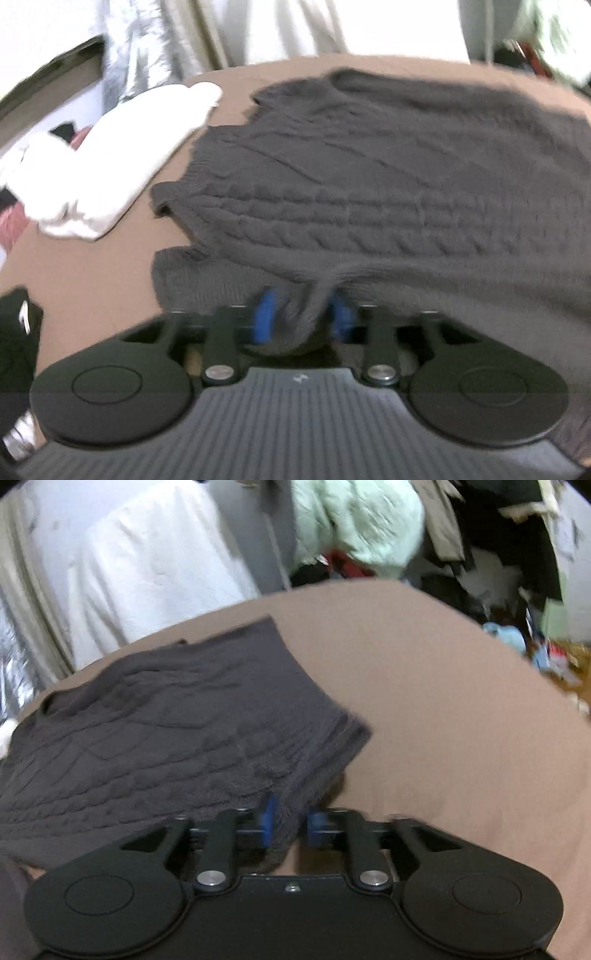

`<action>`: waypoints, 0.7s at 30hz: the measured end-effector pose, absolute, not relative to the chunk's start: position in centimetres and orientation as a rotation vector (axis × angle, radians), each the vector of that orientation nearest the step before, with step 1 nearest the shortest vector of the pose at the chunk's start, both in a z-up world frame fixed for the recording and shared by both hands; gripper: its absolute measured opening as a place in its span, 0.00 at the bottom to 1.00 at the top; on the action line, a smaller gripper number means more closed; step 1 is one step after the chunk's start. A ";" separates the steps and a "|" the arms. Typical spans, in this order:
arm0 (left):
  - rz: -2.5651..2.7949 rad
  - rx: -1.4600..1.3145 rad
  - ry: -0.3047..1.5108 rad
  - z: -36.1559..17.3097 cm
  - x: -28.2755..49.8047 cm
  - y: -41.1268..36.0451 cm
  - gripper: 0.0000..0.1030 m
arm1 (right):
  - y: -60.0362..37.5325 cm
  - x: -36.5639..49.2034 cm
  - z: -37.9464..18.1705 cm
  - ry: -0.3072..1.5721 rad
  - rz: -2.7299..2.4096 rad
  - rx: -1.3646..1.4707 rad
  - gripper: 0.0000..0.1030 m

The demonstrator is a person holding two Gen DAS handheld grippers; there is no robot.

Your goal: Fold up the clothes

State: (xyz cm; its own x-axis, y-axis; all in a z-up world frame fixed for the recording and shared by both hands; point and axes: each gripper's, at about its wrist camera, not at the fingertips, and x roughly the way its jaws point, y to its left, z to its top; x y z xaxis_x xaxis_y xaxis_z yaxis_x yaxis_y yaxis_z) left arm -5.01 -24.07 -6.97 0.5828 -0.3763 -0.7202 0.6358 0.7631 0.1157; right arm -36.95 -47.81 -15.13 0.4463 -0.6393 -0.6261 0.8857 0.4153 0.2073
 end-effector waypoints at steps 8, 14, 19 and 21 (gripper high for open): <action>-0.383 0.177 0.823 -6.8 -0.9 -18.9 0.79 | -42.7 -36.8 -9.6 0.487 -0.731 0.438 0.52; -0.231 0.118 0.912 -8.3 1.7 -16.2 0.79 | -40.1 -35.9 -11.3 0.552 -0.467 0.569 0.57; -0.290 -0.076 1.039 -9.7 3.3 -14.3 0.79 | -40.0 -33.4 -14.0 0.677 -0.352 0.620 0.58; -0.276 -0.093 1.085 -10.9 3.8 -14.3 0.79 | -39.6 -32.7 -14.3 0.712 -0.343 0.600 0.62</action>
State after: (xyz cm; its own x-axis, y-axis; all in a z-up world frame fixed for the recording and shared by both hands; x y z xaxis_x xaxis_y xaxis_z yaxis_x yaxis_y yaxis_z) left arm 3.75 -14.25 -10.86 0.4363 -0.2667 -0.8594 0.1756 0.9619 -0.2094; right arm -32.67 -39.63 -14.31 0.7122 -0.0927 -0.6958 0.4859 0.7804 0.3934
